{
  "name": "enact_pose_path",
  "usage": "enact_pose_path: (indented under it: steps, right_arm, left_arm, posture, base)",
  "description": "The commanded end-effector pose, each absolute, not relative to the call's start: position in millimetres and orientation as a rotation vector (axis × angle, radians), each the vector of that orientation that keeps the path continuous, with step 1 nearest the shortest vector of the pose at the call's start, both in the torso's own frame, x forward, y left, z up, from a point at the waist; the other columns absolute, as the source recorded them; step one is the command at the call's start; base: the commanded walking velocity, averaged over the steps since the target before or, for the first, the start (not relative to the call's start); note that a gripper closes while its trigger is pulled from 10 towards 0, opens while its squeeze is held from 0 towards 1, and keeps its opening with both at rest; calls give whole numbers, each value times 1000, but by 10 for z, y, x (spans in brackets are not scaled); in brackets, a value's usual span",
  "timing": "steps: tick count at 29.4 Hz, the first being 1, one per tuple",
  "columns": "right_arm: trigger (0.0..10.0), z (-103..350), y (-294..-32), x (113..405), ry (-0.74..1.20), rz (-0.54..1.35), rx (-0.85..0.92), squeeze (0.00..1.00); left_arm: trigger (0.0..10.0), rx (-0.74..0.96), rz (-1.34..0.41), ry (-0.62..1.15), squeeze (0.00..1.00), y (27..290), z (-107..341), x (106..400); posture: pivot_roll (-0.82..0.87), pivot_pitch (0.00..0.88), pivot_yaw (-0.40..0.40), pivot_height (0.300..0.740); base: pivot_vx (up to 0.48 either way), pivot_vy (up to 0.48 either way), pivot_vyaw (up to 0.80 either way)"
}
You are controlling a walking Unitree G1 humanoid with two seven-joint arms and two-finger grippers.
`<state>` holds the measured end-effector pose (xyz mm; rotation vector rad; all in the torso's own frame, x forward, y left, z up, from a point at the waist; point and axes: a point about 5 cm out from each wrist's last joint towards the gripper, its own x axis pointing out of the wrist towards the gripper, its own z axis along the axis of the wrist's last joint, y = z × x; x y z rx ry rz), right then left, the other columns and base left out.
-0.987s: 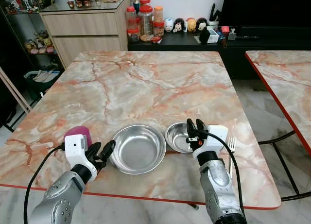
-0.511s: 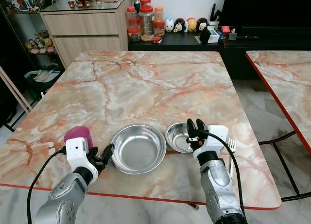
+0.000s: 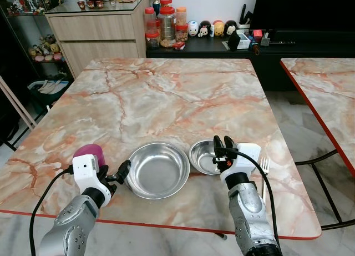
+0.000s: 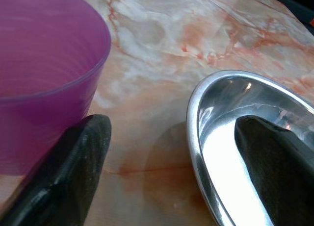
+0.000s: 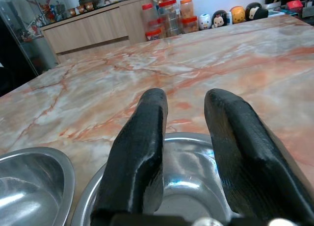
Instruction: Setting the table
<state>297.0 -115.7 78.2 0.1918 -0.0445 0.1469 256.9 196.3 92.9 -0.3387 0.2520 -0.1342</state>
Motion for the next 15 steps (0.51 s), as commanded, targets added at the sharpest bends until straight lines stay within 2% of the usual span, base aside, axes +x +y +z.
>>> enact_pose_path:
  steps: [1,3,4,5,6,10,15]
  right_arm:
    - [10000,778,-1125,2980,-36,154,193,0]
    - [10000,776,-1124,2979,-36,155,193,0]
    - [10000,775,-1125,2978,-35,155,193,0]
    - [10000,775,-1124,2977,-35,156,193,0]
    - [10000,773,-1122,2976,-35,157,193,0]
    - [10000,766,-1112,2973,-32,159,194,0]
    - [10000,770,-1119,2977,-35,155,194,0]
  left_arm:
    - [10000,-318,-137,258,1000,1965,932,2588]
    - [10000,-272,-181,260,1000,1915,970,2592]
    - [10000,-243,-213,266,412,1885,986,2587]
    - [10000,-201,-253,271,412,1851,1006,2580]
    - [10000,-133,-302,288,0,1807,1029,2568]
    - [10000,17,-322,305,0,1739,1068,2625]
    - [10000,73,-360,309,0,1675,1102,2669]
  posture:
    - [34,0,35,740]
    - [35,0,34,740]
    - [37,0,33,740]
    - [37,0,33,740]
    - [40,0,32,740]
    - [37,0,36,740]
    - [30,0,40,740]
  base:
    - [0,0,0]
    - [0,0,0]
    - [0,0,0]
    - [0,0,0]
    - [0,0,0]
    - [0,0,0]
    - [0,0,0]
